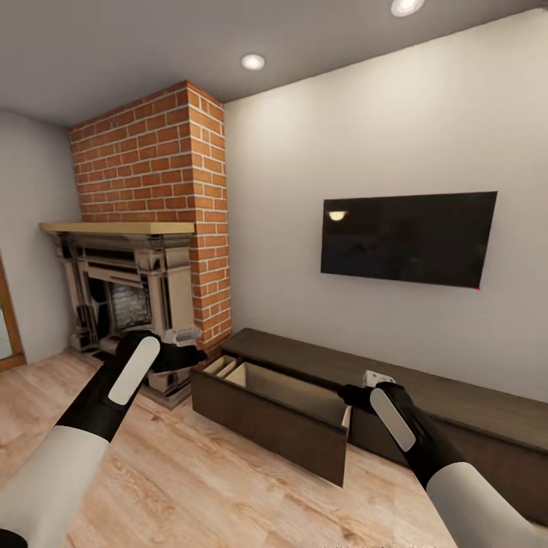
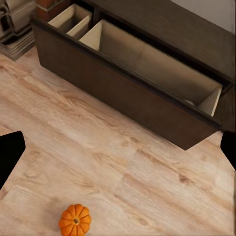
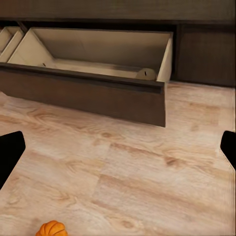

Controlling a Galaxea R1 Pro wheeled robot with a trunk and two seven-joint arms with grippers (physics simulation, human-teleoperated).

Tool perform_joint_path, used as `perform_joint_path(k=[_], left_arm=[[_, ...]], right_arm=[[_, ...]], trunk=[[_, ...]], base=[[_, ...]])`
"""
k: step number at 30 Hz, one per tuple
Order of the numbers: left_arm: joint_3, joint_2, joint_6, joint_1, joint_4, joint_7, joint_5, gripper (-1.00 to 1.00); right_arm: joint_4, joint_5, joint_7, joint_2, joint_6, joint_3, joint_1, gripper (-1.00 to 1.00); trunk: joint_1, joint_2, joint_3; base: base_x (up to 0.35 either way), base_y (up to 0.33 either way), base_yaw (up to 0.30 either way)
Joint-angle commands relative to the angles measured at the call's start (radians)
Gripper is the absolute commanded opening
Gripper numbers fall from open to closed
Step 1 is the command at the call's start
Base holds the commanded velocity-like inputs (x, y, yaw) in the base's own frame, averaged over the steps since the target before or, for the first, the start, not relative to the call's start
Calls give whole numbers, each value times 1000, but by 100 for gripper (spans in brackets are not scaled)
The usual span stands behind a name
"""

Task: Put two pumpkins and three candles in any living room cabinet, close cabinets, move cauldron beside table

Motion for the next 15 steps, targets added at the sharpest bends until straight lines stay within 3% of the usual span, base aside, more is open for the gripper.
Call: perform_joint_path(k=[1,15], left_arm=[[-2,1,1,-1,-1,10,10,100],[-2,1,1,-1,-1,10,10,100]], right_arm=[[-1,-10,-10,-1,0,5,-1,100],[-1,-10,-9,-1,0,5,-1,100]], trunk=[[0,-1,-1],[0,-1,5]], base=[[0,0,-288],[0,0,-288]])
